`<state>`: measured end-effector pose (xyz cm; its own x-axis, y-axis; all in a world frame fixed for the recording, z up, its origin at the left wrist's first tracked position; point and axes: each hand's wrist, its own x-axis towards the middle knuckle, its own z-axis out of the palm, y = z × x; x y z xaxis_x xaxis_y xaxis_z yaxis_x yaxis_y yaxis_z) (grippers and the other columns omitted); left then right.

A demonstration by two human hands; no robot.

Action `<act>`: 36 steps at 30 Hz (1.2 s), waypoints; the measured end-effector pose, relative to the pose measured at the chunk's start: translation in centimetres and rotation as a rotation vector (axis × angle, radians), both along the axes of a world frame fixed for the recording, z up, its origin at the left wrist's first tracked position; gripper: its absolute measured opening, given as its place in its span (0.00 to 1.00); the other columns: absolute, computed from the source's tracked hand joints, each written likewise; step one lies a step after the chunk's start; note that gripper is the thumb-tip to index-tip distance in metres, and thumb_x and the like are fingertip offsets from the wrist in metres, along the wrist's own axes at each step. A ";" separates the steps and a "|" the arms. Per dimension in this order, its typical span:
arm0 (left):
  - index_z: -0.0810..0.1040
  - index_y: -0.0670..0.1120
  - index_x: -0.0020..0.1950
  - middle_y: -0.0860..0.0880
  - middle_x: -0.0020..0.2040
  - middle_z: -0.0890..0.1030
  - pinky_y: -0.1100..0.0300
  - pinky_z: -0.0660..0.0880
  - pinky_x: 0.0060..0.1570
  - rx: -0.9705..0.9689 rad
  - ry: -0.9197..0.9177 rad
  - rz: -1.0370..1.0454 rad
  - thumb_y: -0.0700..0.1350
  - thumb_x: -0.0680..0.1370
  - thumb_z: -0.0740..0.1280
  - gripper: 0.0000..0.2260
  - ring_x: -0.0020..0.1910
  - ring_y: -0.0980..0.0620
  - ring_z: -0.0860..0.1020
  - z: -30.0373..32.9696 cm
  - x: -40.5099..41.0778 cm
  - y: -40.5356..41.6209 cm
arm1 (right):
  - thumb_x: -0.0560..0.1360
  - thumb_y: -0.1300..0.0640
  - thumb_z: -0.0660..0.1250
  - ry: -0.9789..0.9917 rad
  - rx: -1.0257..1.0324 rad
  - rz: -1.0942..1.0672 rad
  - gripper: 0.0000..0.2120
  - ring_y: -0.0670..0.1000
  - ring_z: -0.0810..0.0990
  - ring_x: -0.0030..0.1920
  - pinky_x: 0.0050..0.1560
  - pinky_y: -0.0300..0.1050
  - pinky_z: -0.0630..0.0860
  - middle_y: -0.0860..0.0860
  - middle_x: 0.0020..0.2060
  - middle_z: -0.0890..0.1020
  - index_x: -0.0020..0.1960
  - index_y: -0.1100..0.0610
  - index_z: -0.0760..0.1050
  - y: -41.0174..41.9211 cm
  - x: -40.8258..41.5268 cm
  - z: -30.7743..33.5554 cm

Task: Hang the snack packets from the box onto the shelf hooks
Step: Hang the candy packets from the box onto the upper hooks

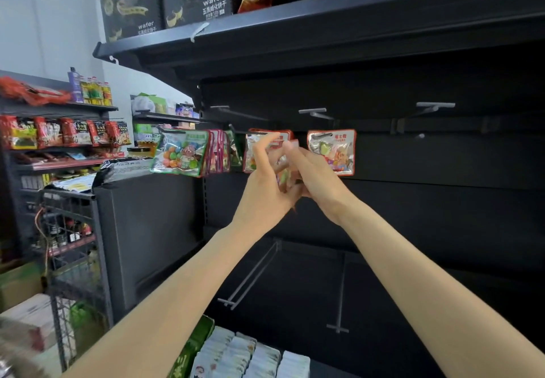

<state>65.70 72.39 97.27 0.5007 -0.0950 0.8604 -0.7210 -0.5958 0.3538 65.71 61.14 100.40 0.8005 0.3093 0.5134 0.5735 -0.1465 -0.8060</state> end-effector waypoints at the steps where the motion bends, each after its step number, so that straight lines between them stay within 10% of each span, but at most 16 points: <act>1: 0.54 0.49 0.71 0.56 0.62 0.72 0.74 0.73 0.49 0.009 0.038 -0.044 0.41 0.72 0.73 0.35 0.52 0.68 0.75 -0.1 -0.3 0.1 | 0.81 0.46 0.55 -0.016 0.045 -0.052 0.16 0.54 0.83 0.46 0.49 0.46 0.79 0.57 0.47 0.83 0.54 0.55 0.77 0.0 -0.1 0.1; 8: 0.61 0.51 0.74 0.53 0.76 0.60 0.52 0.56 0.73 0.409 -0.208 0.185 0.56 0.76 0.60 0.27 0.75 0.56 0.57 -1.2 -0.6 2.7 | 0.82 0.55 0.56 -0.121 0.234 -0.247 0.17 0.61 0.82 0.49 0.52 0.61 0.78 0.63 0.48 0.81 0.52 0.67 0.76 -0.7 -1.0 -0.3; 16: 0.55 0.55 0.76 0.51 0.78 0.53 0.54 0.47 0.73 0.498 -0.123 0.296 0.61 0.76 0.55 0.29 0.77 0.52 0.47 -0.4 -0.4 1.8 | 0.79 0.53 0.59 -0.104 0.348 -0.391 0.20 0.71 0.77 0.49 0.42 0.58 0.77 0.70 0.46 0.77 0.48 0.73 0.71 -1.1 0.0 0.6; 20: 0.51 0.57 0.76 0.53 0.78 0.50 0.53 0.47 0.73 0.540 -0.046 0.285 0.55 0.78 0.62 0.30 0.77 0.53 0.45 0.1 -0.2 1.6 | 0.79 0.54 0.59 -0.066 0.345 -0.426 0.18 0.70 0.78 0.47 0.47 0.64 0.78 0.70 0.45 0.77 0.48 0.72 0.71 -1.2 0.2 0.7; 25: 0.53 0.57 0.76 0.53 0.78 0.51 0.53 0.48 0.72 0.487 -0.031 0.245 0.52 0.77 0.64 0.30 0.77 0.53 0.46 0.3 -0.4 1.6 | 0.80 0.57 0.58 -0.091 0.361 -0.452 0.12 0.55 0.72 0.36 0.38 0.48 0.70 0.58 0.35 0.73 0.38 0.58 0.68 -0.8 0.3 1.0; 36: 0.54 0.58 0.76 0.52 0.78 0.50 0.50 0.51 0.73 0.540 -0.011 0.227 0.50 0.78 0.64 0.30 0.77 0.51 0.47 0.7 0.1 1.2 | 0.80 0.58 0.56 -0.132 0.352 -0.464 0.11 0.58 0.73 0.36 0.38 0.49 0.71 0.65 0.37 0.75 0.39 0.59 0.68 -1.7 1.6 0.6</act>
<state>65.84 73.57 98.00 0.5508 -0.4130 0.7253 -0.5560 -0.8297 -0.0502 67.28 59.42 100.97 0.7338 -0.2642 0.6258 0.6119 -0.1430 -0.7779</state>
